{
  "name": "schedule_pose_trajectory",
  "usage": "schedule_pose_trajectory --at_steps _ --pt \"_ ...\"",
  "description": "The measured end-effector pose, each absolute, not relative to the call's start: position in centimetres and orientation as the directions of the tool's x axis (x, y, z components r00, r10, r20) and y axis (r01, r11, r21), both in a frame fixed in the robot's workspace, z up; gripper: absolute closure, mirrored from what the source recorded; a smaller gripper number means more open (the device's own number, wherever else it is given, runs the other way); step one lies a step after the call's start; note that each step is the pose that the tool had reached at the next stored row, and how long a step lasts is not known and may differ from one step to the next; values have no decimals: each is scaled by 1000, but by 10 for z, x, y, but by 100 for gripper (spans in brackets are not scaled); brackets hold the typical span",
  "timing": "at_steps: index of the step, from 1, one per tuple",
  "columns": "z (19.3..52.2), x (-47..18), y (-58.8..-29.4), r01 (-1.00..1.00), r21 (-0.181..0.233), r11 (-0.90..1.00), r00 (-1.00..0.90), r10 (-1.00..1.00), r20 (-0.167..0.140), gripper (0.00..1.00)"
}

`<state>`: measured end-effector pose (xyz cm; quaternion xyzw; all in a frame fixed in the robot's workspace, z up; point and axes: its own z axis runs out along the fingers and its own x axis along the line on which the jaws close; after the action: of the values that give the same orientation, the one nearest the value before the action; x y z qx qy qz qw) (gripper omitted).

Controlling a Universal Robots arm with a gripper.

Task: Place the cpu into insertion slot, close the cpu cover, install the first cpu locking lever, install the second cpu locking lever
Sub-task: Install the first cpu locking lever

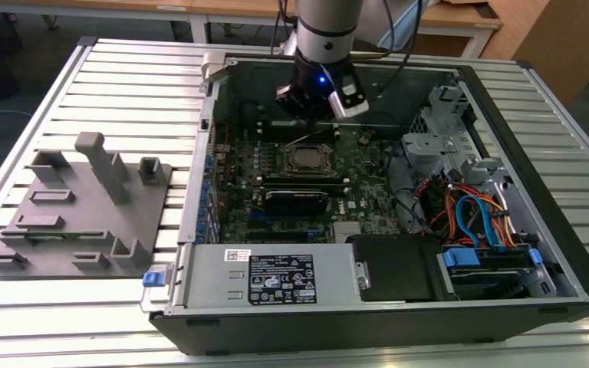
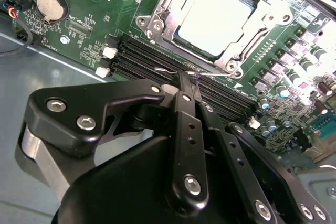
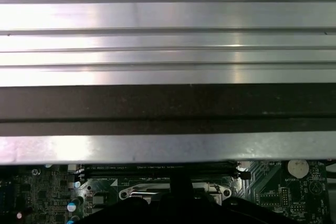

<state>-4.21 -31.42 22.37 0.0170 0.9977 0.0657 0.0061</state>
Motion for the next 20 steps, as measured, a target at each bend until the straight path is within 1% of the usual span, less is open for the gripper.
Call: schedule_pose_trajectory --at_steps 20 --pt "213 -32 -314 33 131 991 -999 35 -10 89"
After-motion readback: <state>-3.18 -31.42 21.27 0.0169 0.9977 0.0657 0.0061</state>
